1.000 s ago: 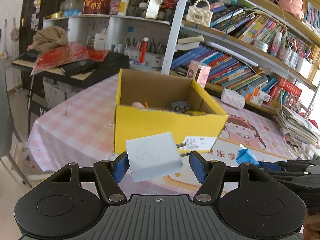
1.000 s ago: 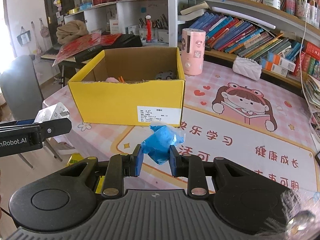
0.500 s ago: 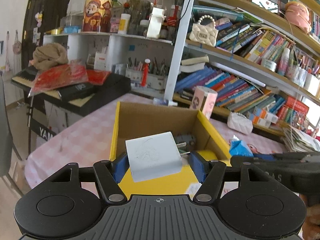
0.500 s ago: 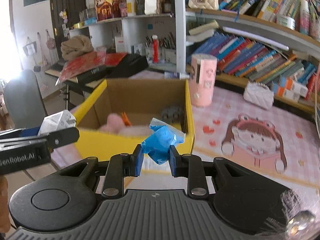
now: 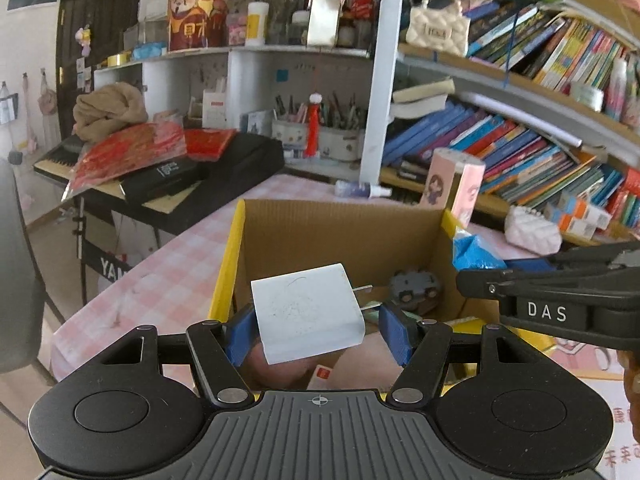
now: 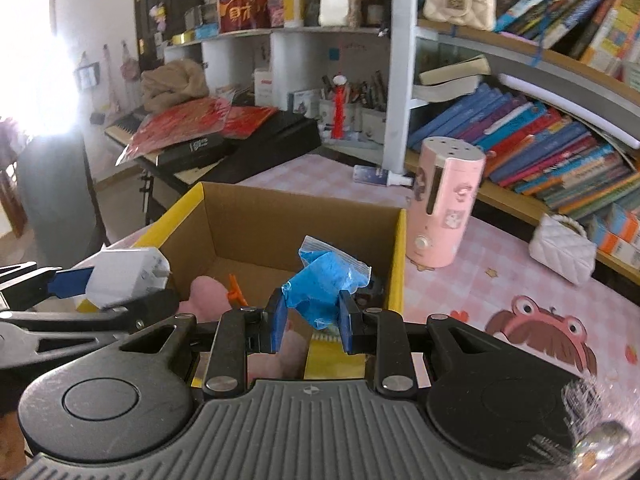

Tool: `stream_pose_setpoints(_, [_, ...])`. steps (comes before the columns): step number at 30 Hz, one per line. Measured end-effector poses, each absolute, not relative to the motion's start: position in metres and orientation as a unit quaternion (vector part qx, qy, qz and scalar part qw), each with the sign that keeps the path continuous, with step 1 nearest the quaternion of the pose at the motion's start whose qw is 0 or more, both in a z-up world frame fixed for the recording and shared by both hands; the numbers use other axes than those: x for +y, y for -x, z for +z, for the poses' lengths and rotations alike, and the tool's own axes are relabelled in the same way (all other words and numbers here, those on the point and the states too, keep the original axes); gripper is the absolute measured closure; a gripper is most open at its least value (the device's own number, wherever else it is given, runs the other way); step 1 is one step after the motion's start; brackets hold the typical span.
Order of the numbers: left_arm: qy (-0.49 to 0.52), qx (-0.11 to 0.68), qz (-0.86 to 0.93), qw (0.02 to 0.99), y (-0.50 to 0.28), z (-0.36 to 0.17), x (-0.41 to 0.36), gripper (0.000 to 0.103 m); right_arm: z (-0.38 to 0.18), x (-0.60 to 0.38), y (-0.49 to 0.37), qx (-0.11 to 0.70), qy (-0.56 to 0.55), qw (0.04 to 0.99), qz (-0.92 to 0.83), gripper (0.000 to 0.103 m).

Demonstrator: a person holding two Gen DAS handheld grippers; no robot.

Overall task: Organize objects
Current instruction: 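Lower the charger into the yellow box with the left gripper while the right lowers the blue bag in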

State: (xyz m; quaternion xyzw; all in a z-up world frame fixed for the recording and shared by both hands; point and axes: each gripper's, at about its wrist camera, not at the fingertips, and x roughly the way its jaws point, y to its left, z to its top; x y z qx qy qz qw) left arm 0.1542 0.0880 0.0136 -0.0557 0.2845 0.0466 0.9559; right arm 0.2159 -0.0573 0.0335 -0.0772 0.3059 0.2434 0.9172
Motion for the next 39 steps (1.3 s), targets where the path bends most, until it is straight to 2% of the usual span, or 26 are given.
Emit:
stream_pose_setpoints(23, [-0.023,0.333,0.065,0.94,-0.207,-0.017,0.065,0.037,-0.008,-0.034,-0.295,0.361,0.143,0.877,0.284,0.078])
stream_pose_setpoints(39, [-0.01,0.344,0.065,0.936,-0.206,-0.024,0.063,0.036,-0.013,-0.03,-0.3,0.356,0.173,0.871,0.292,0.078])
